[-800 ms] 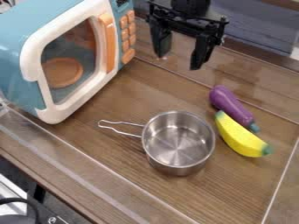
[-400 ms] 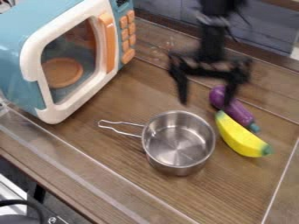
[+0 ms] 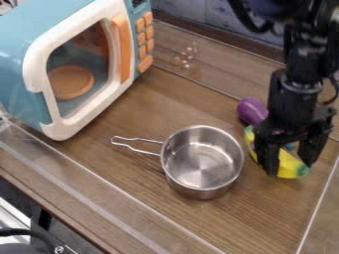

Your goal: Put the banana in the silver pot

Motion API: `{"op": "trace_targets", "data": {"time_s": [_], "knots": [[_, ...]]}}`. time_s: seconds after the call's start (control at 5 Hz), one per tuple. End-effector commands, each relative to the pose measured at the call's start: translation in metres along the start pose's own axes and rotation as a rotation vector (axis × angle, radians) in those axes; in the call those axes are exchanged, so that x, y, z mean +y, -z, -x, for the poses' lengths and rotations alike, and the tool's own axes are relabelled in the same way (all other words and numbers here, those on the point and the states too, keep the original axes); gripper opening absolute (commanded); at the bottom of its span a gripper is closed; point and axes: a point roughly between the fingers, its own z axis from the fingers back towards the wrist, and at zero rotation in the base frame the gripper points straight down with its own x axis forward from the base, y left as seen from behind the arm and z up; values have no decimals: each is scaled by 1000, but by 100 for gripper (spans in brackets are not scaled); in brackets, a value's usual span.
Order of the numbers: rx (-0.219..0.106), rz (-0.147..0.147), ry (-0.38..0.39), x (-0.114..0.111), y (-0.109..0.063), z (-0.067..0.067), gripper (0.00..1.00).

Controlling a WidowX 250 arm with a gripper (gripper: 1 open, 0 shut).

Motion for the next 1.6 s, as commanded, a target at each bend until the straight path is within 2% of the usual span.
{"op": "trace_targets", "data": {"time_s": [0.0,0.8,1.0,1.4], "knots": [[-2,58,-46,-15,0,-9,100],[-20,46,-34,-25,7,-18,100],[-28,36,-34,-25,8,-18,0],[-61,0,-27,-21,5,-15,0]]}}
